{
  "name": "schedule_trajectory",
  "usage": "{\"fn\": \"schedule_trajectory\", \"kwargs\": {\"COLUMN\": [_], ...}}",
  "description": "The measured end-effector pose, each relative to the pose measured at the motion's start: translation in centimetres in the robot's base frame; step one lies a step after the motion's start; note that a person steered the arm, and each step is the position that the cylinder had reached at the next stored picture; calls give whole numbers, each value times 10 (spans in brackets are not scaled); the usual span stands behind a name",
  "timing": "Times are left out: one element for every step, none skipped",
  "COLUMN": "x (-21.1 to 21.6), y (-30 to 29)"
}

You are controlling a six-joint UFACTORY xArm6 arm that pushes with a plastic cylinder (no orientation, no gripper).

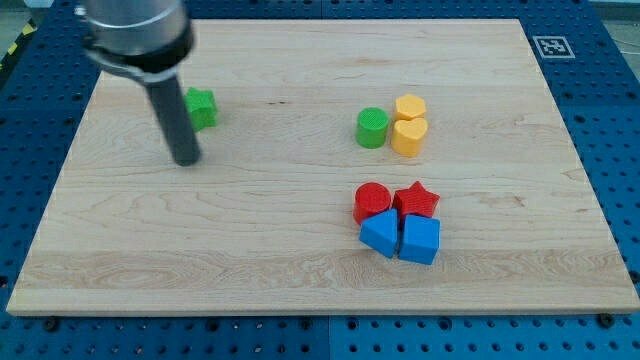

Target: Place the green star diagonally top left to green circle

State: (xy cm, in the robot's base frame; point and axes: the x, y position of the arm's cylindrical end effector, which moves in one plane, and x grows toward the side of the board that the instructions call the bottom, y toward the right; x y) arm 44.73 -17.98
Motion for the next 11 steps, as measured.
{"fn": "schedule_trajectory", "kwargs": {"x": [-31,-40,-47,-60,-62,-67,-69,-69,-70,-66,-56], "y": [-25,-25,-25,-18,-17,-6,7,22,41,50,57]}}
